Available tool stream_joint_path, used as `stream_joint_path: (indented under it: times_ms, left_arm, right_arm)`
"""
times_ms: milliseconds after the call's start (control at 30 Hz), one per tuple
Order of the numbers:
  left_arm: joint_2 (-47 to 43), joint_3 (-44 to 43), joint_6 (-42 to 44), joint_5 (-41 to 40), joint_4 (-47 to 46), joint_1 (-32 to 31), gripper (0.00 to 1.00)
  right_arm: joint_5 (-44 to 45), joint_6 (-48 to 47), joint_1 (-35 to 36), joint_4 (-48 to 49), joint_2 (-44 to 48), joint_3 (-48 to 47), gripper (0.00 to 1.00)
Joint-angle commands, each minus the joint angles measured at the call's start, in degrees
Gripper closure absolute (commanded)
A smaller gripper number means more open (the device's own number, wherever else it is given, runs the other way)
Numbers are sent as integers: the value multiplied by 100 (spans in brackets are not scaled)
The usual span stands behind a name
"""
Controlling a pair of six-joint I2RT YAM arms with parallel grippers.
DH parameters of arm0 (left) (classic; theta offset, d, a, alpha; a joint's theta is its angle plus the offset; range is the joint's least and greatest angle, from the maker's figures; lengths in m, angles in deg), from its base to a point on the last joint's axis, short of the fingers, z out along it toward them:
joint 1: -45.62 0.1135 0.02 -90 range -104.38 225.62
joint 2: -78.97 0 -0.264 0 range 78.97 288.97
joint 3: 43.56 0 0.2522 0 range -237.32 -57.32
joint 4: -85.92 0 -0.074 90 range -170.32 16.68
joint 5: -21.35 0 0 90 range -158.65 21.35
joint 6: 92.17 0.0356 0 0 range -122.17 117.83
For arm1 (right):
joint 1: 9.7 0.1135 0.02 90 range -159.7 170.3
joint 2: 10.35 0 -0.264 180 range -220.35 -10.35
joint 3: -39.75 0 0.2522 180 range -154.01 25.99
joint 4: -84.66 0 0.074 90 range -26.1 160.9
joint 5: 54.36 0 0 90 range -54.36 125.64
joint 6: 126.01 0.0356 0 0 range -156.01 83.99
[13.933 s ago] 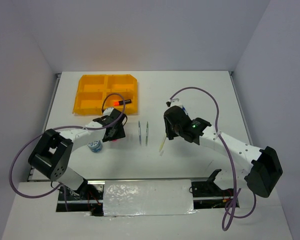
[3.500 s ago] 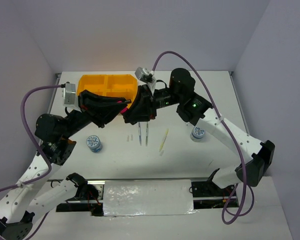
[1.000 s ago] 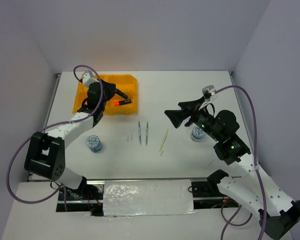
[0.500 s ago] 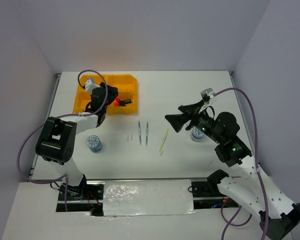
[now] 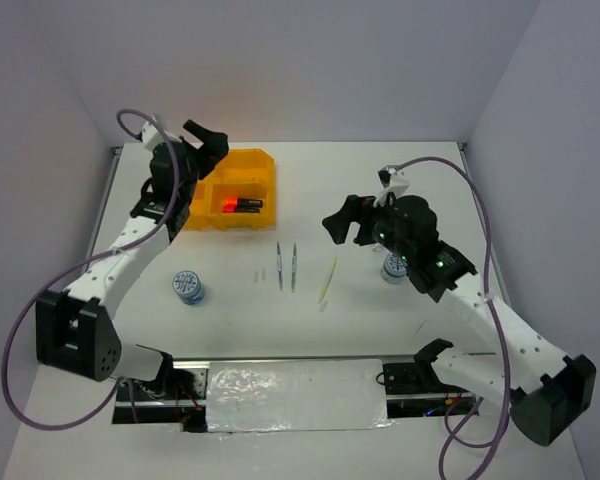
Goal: Sort the stationery into containers
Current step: Place the pen in the storage box, then pick up the pen from the center of the board.
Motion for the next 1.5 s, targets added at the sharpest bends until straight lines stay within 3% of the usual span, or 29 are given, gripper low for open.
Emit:
stream_joint_path:
  times_ms: [0,167,267,333,400,467,500,567,667,733,1067,1467]
  left_arm:
    - [-623,-999,675,-178,2337,-81,1]
    - [-1703,-878,439,-907,4303,-107,1]
    - [-2459,-421,588,-978,4867,-107,1]
    - [-2951,-149,867,-874,5131,-107,1]
    - [-3337,27,1245,-515,5185,-107,1]
    - [-3506,221,1896,-250,5272,-107,1]
    - [-3602,309,2107,-6,5273,-107,1]
    - [-3612,546,2574,24,5394,-107,1]
    - [-3586,906,2584,-258,5457,-107,1]
    - [-3612,907,2706,14,5387,-125,1]
    - [-3787,1021,2733,40,5264,-116,1]
    - [-3831,1030,2794,182,5202,-125,1]
  right_arm:
    - [1478,655,258,-1085,-743,-566,0]
    - [3418,1236,830,-1956,-1660,-1164,0]
    - [3923,1894,1050,-2222,-2117,-1367,0]
    - [3994,2071,1155,-2118,-2320,-1236,1]
    - [3793,2212,1173,-1758,-2434,-982,10]
    - [3705,2326,1173,-1521,-2662,-858,22]
    - [3722,2440,1173,-1485,-2768,-805,34]
    - [3661,2581,1173,-1545,-3206,-866,37]
    - [3555,2704,1182,-1765,-3787,-1138,38]
    - [3590,2766,1217,-1862,-3998,-1244,38]
    - [3476,2986,1313,-1775,-4315,-1051,52]
    - [3572,3355,1586,-2029,-4606,-1042,58]
